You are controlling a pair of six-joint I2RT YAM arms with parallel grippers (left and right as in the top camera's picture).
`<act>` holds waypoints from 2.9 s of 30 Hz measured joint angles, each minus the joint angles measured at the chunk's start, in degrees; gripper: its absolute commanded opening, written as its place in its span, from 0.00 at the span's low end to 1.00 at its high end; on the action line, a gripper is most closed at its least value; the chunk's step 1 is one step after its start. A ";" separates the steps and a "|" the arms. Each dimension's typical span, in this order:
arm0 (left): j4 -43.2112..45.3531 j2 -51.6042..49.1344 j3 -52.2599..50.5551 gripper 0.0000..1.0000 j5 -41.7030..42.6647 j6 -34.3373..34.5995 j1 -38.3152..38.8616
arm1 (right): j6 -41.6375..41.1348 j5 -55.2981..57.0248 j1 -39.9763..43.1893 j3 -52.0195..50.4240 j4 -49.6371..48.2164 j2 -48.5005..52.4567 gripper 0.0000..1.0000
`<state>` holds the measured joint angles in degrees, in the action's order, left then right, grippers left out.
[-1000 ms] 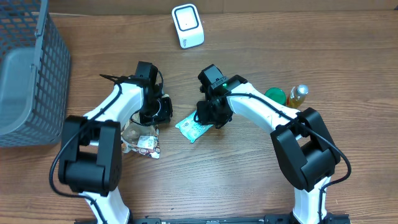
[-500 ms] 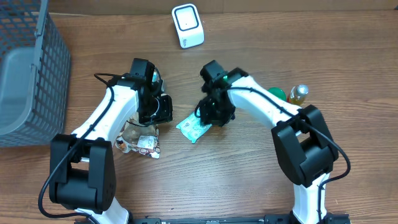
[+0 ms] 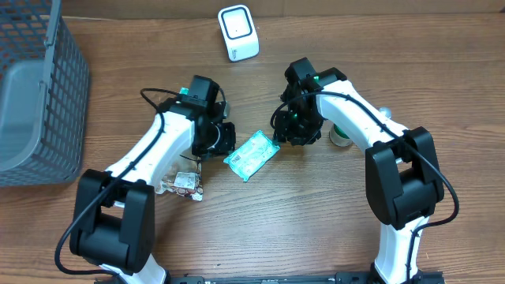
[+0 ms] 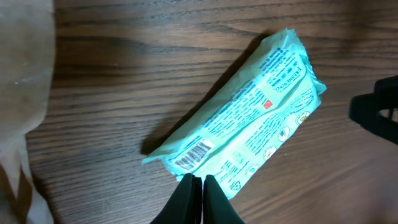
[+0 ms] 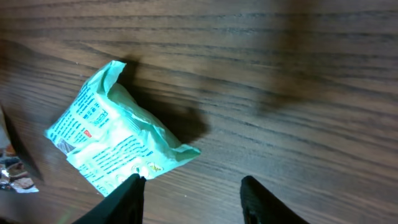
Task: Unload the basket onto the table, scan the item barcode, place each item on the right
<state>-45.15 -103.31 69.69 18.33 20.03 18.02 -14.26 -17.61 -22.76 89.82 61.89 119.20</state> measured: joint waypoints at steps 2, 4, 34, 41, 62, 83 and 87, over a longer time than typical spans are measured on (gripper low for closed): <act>0.17 0.00 0.00 0.08 -1.88 1.16 1.18 | 0.33 0.00 0.00 -0.61 -0.72 0.02 0.51; 0.15 0.00 0.00 0.07 -3.89 2.21 2.23 | 0.44 0.00 0.00 -1.03 -1.16 0.02 0.51; 1.62 -8.17 0.17 0.07 -10.47 5.38 4.09 | 0.57 -4.92 0.17 -9.70 -14.34 -0.63 0.52; 1.25 -8.22 0.35 0.04 -10.40 5.31 4.09 | -0.31 -6.29 0.17 -9.81 -14.73 -0.63 0.52; -6.71 -6.80 3.56 0.10 -0.70 2.01 5.27 | -0.52 -11.15 0.17 -10.23 -16.72 -0.63 0.52; -4.35 -9.11 2.01 0.14 -0.96 1.86 5.53 | -1.25 -16.44 0.11 -15.67 -28.41 -1.18 0.49; -4.35 -9.11 2.01 0.14 -0.96 1.86 5.53 | -2.56 -20.11 0.13 -18.67 -33.70 -1.27 0.36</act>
<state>-49.50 -112.42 71.70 17.37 21.89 23.55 -16.82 -37.71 -22.63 71.16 28.18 117.93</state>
